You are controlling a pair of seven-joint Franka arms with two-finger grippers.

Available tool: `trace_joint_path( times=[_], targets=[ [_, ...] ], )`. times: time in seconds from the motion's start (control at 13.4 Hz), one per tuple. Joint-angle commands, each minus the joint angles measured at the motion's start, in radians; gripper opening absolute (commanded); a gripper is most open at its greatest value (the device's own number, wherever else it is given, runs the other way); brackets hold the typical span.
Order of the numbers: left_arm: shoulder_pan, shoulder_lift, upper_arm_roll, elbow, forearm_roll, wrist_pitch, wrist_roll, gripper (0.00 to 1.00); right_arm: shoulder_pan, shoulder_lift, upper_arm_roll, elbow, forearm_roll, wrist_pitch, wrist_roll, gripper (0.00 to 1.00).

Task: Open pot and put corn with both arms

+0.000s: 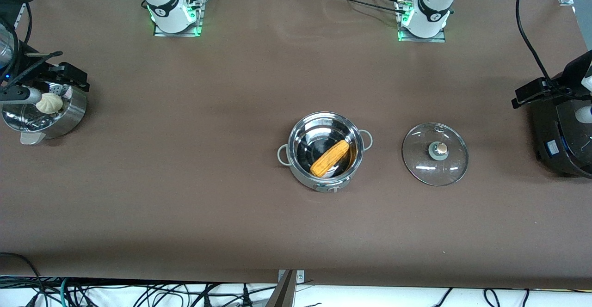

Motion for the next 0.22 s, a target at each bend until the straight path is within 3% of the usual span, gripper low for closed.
trace_joint_path(
  times=[0.0,0.15],
  targets=[
    [0.003,0.008,-0.001,0.031,-0.017,-0.026,-0.007,1.00,-0.010,0.018,0.004,0.034,-0.020,-0.005,-0.013,1.00],
    [0.001,0.008,-0.006,0.031,-0.017,-0.024,-0.007,1.00,-0.012,0.023,0.002,0.034,-0.019,-0.005,-0.016,1.00]
  ],
)
